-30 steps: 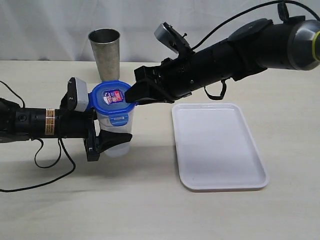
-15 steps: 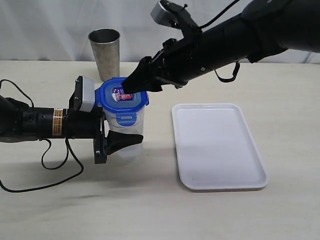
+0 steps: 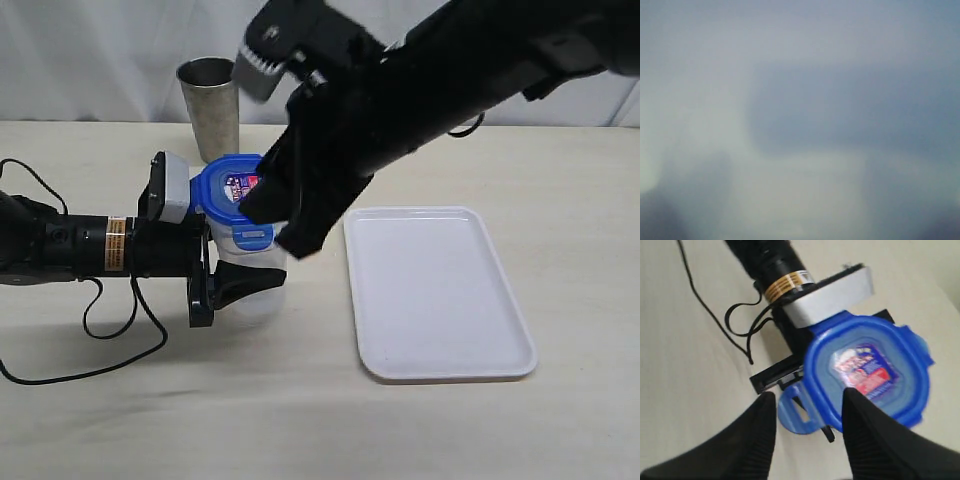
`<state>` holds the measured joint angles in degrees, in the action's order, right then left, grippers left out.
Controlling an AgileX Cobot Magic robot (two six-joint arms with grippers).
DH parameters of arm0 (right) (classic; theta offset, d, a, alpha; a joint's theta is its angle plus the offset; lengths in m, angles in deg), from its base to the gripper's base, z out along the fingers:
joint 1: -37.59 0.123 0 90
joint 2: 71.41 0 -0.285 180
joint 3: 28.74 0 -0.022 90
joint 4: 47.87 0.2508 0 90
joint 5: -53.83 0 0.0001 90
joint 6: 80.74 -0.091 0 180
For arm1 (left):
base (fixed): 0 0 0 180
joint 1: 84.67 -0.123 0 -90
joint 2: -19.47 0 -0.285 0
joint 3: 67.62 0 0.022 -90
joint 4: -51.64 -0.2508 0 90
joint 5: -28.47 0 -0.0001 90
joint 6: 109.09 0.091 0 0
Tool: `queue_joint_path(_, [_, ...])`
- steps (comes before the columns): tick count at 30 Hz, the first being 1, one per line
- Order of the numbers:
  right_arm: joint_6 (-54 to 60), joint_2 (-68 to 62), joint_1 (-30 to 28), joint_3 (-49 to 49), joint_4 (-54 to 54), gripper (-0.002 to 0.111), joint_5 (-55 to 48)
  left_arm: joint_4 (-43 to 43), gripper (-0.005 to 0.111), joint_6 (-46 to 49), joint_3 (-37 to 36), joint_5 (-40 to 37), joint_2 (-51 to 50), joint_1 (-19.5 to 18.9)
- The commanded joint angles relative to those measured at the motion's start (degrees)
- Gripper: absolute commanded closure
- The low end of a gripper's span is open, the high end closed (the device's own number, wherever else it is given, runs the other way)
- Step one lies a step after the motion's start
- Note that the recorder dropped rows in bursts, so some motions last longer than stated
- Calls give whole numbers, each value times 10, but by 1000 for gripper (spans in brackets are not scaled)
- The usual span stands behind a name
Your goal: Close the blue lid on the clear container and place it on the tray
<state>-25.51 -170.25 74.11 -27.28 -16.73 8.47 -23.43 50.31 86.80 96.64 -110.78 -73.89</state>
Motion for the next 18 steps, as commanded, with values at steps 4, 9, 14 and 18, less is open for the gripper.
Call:
queue_joint_path(4, [-184, 0, 117, 15, -342, 69, 113, 13, 107, -4, 4, 18, 7, 3])
queue_joint_path(9, [-248, -33, 136, 15, -460, 75, 103, 13, 107, -4, 4, 18, 7, 3])
queue_joint_path(14, [-247, -57, 136, 15, -473, 75, 93, 13, 107, -4, 4, 18, 7, 3])
queue_joint_path(18, [-240, -64, 136, 15, -484, 75, 92, 15, 107, -4, 4, 18, 7, 3])
